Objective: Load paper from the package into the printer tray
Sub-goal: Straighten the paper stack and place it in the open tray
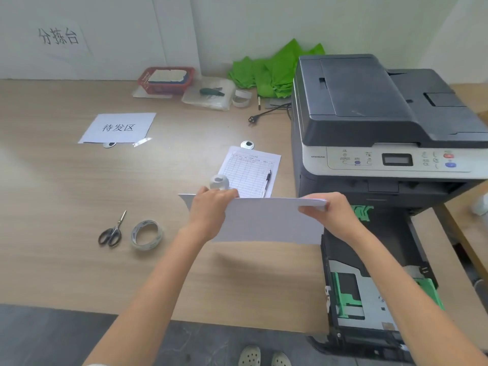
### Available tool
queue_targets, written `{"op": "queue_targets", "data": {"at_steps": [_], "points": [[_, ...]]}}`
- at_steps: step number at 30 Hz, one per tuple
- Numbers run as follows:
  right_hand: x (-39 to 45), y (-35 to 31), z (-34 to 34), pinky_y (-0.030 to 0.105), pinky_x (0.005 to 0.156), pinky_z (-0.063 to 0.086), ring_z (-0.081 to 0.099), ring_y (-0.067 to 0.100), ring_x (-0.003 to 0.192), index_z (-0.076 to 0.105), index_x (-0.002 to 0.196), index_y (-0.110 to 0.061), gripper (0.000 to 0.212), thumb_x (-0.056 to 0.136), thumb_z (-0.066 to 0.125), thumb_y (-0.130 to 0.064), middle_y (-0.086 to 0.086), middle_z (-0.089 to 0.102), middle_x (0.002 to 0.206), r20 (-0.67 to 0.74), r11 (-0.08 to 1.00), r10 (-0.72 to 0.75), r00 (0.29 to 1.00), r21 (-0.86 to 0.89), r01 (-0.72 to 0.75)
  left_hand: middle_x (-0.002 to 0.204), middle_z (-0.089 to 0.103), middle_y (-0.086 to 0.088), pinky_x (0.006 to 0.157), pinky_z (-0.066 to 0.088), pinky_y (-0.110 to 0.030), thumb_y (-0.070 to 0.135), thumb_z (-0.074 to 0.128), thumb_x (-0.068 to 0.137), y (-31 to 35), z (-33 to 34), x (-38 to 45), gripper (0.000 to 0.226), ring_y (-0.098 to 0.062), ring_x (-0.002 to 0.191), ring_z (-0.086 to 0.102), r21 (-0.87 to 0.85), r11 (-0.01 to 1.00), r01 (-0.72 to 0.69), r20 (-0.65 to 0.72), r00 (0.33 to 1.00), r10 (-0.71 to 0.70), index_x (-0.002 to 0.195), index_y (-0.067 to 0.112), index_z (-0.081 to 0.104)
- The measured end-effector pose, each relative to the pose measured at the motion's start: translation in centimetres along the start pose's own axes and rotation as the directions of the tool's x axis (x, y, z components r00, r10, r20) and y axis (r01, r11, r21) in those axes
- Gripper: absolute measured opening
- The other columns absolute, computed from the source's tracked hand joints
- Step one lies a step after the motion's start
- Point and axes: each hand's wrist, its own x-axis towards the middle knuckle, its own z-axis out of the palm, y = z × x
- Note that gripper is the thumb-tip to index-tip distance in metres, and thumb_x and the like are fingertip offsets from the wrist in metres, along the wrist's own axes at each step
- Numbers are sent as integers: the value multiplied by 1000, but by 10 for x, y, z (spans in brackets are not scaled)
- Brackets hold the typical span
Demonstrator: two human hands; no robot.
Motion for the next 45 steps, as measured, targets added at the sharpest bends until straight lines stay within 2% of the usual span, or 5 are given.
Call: {"op": "queue_targets", "data": {"at_steps": [7,11,14,38,45], "points": [[-2,2,5,22,55,43,55,12,58,74,77,-10,16,85,62,-6,7,67,64,-83,980,31,996,201,-14,97,65,4,77,41,-34,11,70,76,-45,7,0,35,-26,94,59,-421,899,119,-84,982,-170,108,22,60],[-5,1,-2,10,49,43,56,1,51,71,72,-17,24,86,59,-2,-11,68,56,-92,962,62,994,272,-35,125,53,9,97,38,-18,5,81,66,-68,7,-9,85,-4,114,51,-837,514,188,-13,932,-362,132,35,37],[-3,3,0,10,51,45,58,-1,54,71,76,-18,23,86,58,-1,-13,70,60,-83,959,71,994,278,-45,110,69,15,91,44,-25,3,68,79,-68,20,-11,45,2,101,62,-911,281,303,229,936,-267,117,25,58],[0,76,39,42,86,51,64,33,96,68,106,-9,25,82,64,-2,18,70,98,-158,953,253,954,213,-217,81,65,7,59,47,-7,-1,57,86,-55,90,-13,19,0,68,64,-886,179,427,284,807,-518,84,16,64],[-4,52,36,48,80,50,62,24,87,62,90,-24,31,82,61,5,19,65,97,-132,902,239,962,397,-169,138,46,-4,109,31,-31,12,76,73,-59,89,-17,77,-15,128,42,-906,155,393,165,668,-726,136,19,33]]}}
